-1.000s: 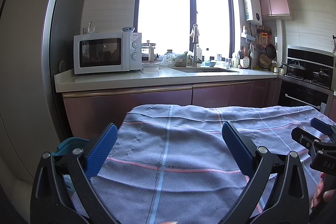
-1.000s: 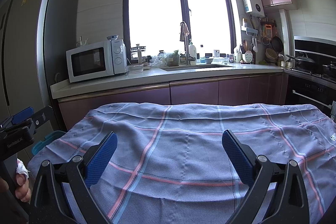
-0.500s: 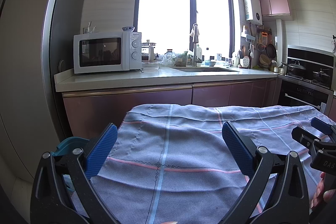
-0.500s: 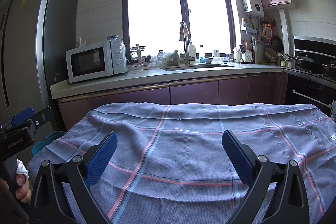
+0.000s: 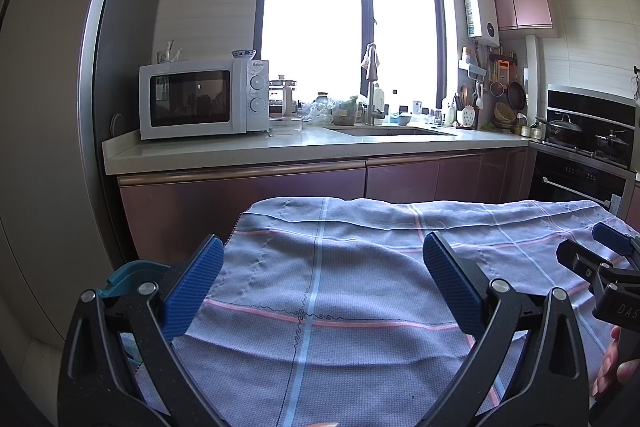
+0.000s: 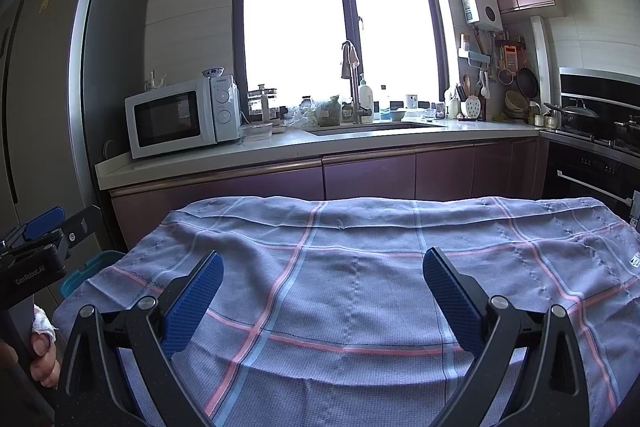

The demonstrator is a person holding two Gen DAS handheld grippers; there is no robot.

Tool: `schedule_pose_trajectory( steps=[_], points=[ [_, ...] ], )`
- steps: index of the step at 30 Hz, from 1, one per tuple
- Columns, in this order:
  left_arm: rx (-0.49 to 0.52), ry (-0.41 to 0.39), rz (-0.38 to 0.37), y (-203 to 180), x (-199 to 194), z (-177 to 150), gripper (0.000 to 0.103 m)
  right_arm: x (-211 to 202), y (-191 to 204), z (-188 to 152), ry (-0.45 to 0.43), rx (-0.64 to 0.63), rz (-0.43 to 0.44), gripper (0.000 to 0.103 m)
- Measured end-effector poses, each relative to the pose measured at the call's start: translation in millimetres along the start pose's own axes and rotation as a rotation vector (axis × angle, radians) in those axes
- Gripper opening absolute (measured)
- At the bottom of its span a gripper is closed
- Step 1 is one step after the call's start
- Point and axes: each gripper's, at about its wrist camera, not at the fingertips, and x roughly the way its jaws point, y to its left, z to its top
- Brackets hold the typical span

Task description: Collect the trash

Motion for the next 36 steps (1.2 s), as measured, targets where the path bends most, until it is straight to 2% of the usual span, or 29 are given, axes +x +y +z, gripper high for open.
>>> schedule_pose_trajectory(
  steps=[27, 30, 34, 36],
  points=[
    [0.015, 0.036, -0.006, -9, 9, -4, 0.098, 2, -4, -2, 0.008, 0.007, -0.006, 0.097],
    [0.007, 0.091, -0.043, -11, 19, -5, 0.098, 4, -8, -2, 0.022, 0.008, -0.006, 0.097],
    [-0.01, 0.283, -0.099, -14, 58, -12, 0.098, 14, -28, -1, 0.086, 0.039, -0.02, 0.097],
    [-0.016, 0.366, -0.098, -16, 82, -17, 0.098, 24, -44, 0, 0.142, 0.055, -0.047, 0.097]
  ],
)
